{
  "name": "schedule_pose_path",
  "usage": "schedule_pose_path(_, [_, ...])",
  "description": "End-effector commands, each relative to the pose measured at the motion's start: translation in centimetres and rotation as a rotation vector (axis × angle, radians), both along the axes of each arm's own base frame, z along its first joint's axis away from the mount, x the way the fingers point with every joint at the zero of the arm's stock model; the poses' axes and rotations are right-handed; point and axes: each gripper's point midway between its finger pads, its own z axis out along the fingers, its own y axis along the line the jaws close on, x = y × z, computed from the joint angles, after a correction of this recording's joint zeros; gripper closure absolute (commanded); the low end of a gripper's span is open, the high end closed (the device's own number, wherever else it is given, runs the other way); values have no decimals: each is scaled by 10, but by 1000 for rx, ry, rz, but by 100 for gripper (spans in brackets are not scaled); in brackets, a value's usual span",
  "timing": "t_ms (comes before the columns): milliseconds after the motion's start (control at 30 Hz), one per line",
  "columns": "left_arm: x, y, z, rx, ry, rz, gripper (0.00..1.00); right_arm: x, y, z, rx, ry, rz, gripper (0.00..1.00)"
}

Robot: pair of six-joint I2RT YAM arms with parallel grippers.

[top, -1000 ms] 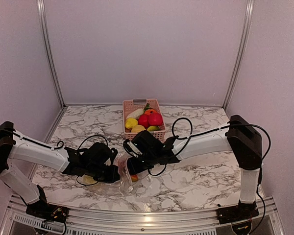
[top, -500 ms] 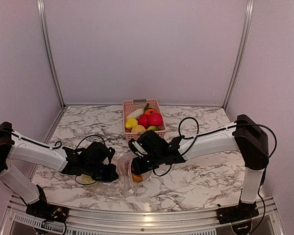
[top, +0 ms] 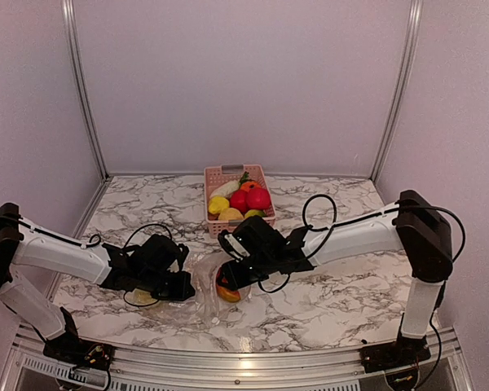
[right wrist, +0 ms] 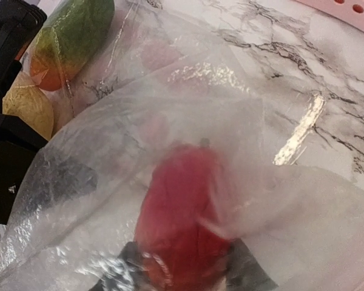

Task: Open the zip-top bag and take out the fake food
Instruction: Pick up the fake fruit from the zipper food storage bag.

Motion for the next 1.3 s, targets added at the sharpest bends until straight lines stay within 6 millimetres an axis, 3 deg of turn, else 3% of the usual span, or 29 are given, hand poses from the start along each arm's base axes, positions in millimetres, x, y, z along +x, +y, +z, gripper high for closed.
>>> schedule_pose_path(0, [-4,22,-14,60,23,29,96,7,0,20,50,-23,-12,64])
schedule_pose_path(467, [-1,36,-19,69,33,61,96,3,-9,25,87,-8,4,63])
schedule_pose_path(800, [5,30,-14,54,27,63,97,-12,-24,42,67,-6,74,63])
schedule_pose_path(1067, [11,25,-6,54,15,62,96,-33,-46,47,32,17,129,62])
schedule_pose_path(1267, [16,19,7,42,-3,58,96,-45,-74,52,-5,33,112,62])
